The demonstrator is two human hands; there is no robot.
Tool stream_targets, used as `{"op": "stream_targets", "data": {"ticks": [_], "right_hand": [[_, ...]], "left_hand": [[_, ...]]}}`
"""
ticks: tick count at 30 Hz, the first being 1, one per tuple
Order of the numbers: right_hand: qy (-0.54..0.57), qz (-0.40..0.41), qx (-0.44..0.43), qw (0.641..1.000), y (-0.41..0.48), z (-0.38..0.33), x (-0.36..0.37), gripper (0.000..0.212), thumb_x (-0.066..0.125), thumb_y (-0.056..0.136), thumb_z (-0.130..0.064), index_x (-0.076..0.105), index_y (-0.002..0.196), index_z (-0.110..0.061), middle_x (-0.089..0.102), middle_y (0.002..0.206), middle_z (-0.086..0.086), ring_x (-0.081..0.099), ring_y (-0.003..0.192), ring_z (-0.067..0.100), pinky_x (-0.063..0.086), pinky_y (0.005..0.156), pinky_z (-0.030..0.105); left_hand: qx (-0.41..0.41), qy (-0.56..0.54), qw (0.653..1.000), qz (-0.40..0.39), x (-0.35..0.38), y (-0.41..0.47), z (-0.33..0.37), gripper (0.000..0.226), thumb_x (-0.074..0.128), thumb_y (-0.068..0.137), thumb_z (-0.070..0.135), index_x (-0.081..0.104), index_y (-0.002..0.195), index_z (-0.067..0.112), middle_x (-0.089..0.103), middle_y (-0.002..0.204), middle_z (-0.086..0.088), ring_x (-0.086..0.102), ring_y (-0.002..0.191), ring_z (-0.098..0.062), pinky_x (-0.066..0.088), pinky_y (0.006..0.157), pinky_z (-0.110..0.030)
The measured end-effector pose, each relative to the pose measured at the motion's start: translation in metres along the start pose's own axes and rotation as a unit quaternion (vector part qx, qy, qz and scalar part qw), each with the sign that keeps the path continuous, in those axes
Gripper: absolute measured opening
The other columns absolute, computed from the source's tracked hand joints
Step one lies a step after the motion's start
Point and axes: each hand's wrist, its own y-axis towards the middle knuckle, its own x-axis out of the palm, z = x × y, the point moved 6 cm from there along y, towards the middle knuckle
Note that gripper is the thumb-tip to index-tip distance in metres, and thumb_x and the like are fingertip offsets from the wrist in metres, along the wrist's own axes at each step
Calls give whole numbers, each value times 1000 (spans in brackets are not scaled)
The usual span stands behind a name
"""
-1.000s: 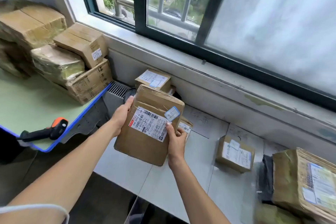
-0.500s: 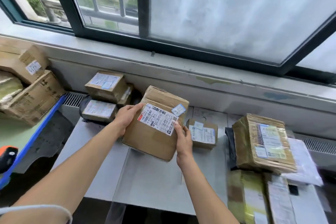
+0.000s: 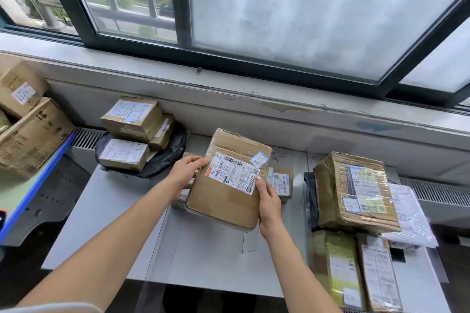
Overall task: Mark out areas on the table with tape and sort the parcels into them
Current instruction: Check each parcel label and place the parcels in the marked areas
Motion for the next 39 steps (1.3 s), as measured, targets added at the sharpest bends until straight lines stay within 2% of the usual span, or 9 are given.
{"op": "stream_targets", "data": {"ticks": [7,12,16,19,25,28,31,34,39], "right_hand": [[2,-1,8,1000,-3,6,3,26,66,91,-40,73,108,-23,76,100,-8,72,86,4,54,60,15],[-32,-12,18,999,-1,17,6,28,54,100,-25,66,124,-17,70,119,-4,65,108,9,52,93,27],[-67,-23,28,997,-4,27,16,48,54,100,-24,45,146,-15,58,138,-1,55,125,16,40,112,40],[-105,-54,35,992,-9,30,28,51,54,99,-37,41,147,-24,56,135,-5,53,121,14,40,108,36],[-137,-86,45,986,-14,37,44,47,40,100,-52,46,143,-33,53,138,-6,48,131,19,37,112,49],[-82,-104,93,987,-20,41,56,47,33,101,-57,65,122,-29,74,111,-4,69,102,11,55,82,31],[-73,-124,113,983,-21,46,60,55,25,101,-61,68,118,-30,76,102,-7,72,91,5,53,68,23],[-58,-137,127,981,-19,50,62,59,23,100,-64,68,118,-29,76,103,-4,72,93,7,54,70,25],[-33,-167,101,980,-17,47,78,51,34,102,-54,59,133,-22,69,122,8,66,113,25,52,99,45]], "left_hand": [[-18,0,999,-39,-9,-5,-4,53,74,80,46,55,125,26,66,117,0,62,107,-20,52,73,-34],[-11,8,998,-65,-9,-9,-6,60,73,76,54,56,126,27,66,116,-2,63,106,-22,53,77,-36],[-19,20,994,-108,1,-17,-11,66,76,69,57,59,126,29,70,111,4,64,102,-19,49,71,-34],[-27,39,991,-127,10,-22,-19,66,77,73,52,52,133,38,67,119,7,62,109,-21,50,74,-37],[11,20,991,-131,13,-27,-26,61,76,81,39,52,137,34,66,123,1,64,108,-18,55,81,-36],[2,-12,993,-118,14,-28,-31,55,76,83,29,56,134,31,65,118,-3,67,102,-19,60,70,-46],[8,-1,995,-100,13,-27,-33,52,78,82,28,58,130,33,64,117,0,67,101,-17,60,74,-51],[10,-1,996,-84,11,-27,-32,50,79,80,29,60,127,33,65,115,0,67,100,-17,60,72,-50],[20,18,998,-53,9,-26,-26,41,76,82,29,65,122,29,64,116,-2,65,102,-18,61,69,-43]]}}
